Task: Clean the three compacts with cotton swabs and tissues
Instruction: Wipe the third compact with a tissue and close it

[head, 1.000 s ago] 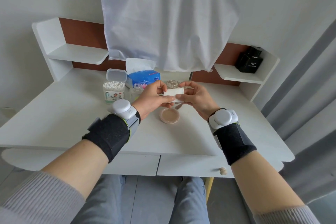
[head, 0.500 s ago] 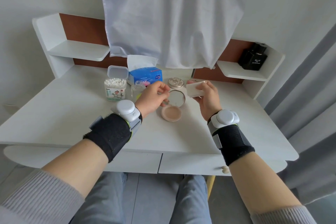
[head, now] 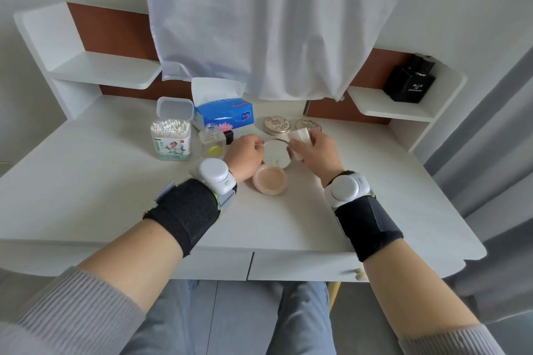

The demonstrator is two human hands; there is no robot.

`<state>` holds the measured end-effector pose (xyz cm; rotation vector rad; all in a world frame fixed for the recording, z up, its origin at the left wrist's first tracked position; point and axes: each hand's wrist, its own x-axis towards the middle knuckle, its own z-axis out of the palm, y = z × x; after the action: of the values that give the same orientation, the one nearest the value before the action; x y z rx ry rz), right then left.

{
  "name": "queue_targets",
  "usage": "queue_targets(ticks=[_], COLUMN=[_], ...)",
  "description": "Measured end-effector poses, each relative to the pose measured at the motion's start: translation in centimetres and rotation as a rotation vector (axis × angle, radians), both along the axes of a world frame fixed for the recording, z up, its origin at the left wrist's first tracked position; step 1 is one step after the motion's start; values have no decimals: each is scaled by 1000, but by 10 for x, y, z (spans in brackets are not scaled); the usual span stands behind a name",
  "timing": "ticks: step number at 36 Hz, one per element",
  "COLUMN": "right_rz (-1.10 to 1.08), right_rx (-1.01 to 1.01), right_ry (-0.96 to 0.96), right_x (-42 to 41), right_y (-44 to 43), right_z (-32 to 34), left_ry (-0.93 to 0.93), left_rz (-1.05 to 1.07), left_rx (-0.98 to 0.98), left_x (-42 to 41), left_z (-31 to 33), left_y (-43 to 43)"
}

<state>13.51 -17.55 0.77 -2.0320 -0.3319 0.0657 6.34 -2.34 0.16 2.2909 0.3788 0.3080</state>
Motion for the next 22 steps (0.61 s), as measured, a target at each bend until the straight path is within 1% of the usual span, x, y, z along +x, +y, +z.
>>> queue_targets(ticks=[4,7,13,15,17,18,20,22], right_rz=[30,62,85,56,13,-6,-39,-56], right_rx=[-41,-73,-75,-16,33,62,135,173], right_ry=[29,41,-28,-56,-87,-102,-122,-148], right_x=[4,8,5,4,1,-1,-5,-8], right_y=[7,8,10,12,13,14,16,18], right_z=[2,2,4,7,10,12,17,19], left_ry=[-57,-114,-231,-249,-247,-216,-78,47], left_rz=[-10,-21,-55,-49,-9,4,-39,-133], left_rx=[-20,-83,-227,-395,-697,-868,-1187,-1417], left_x=[3,4,5,4,-1,-3,-7,-9], left_z=[-6,-11,-17,-14,-6,-2,2,1], left_y=[-4,-6,-5,-6,-10,-12,-15,-16])
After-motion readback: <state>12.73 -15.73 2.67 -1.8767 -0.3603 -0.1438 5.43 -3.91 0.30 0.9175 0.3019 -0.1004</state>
